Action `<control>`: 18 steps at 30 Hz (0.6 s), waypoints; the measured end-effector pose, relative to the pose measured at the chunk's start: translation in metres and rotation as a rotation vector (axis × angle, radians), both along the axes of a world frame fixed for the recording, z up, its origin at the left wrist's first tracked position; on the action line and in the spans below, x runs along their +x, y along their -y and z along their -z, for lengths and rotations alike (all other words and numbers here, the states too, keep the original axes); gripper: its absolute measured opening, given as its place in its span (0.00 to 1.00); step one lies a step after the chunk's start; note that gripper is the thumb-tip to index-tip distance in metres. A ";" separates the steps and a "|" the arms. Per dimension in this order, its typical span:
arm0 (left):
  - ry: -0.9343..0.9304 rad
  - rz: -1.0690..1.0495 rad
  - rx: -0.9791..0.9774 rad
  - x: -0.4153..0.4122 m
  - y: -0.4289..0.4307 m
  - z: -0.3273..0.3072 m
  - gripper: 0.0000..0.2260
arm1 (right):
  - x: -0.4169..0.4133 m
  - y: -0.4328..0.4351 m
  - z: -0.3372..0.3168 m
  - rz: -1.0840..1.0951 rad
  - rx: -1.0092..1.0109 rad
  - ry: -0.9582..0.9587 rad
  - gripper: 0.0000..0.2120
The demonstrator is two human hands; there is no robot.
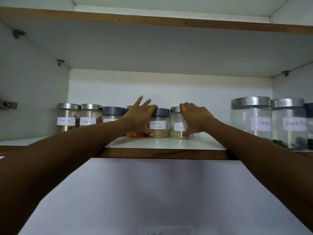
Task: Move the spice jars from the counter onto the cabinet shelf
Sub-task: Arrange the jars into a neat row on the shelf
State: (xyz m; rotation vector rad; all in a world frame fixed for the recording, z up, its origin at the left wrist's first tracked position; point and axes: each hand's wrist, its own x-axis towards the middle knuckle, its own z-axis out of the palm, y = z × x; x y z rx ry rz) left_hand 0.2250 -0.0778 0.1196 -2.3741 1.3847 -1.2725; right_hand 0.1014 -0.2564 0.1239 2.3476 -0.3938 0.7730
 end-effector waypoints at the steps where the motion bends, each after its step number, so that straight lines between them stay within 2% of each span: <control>1: 0.035 -0.004 0.002 0.006 0.002 -0.001 0.43 | 0.001 0.000 -0.001 0.012 -0.020 -0.005 0.42; 5: 0.169 -0.008 0.017 0.023 0.010 -0.003 0.44 | 0.008 0.002 -0.002 0.066 -0.103 -0.026 0.43; 11: 0.217 -0.054 0.022 0.025 0.013 -0.002 0.45 | 0.016 0.007 -0.003 0.094 -0.095 -0.042 0.48; 14: 0.274 -0.111 0.049 0.021 0.010 -0.001 0.49 | 0.018 0.010 -0.001 0.132 -0.116 -0.054 0.57; 16: 0.296 -0.166 0.043 0.015 0.006 -0.004 0.50 | 0.013 0.009 -0.002 0.150 -0.065 -0.051 0.63; 18: 0.266 -0.167 -0.039 0.004 -0.003 -0.010 0.44 | 0.001 0.001 -0.003 0.122 0.043 -0.025 0.62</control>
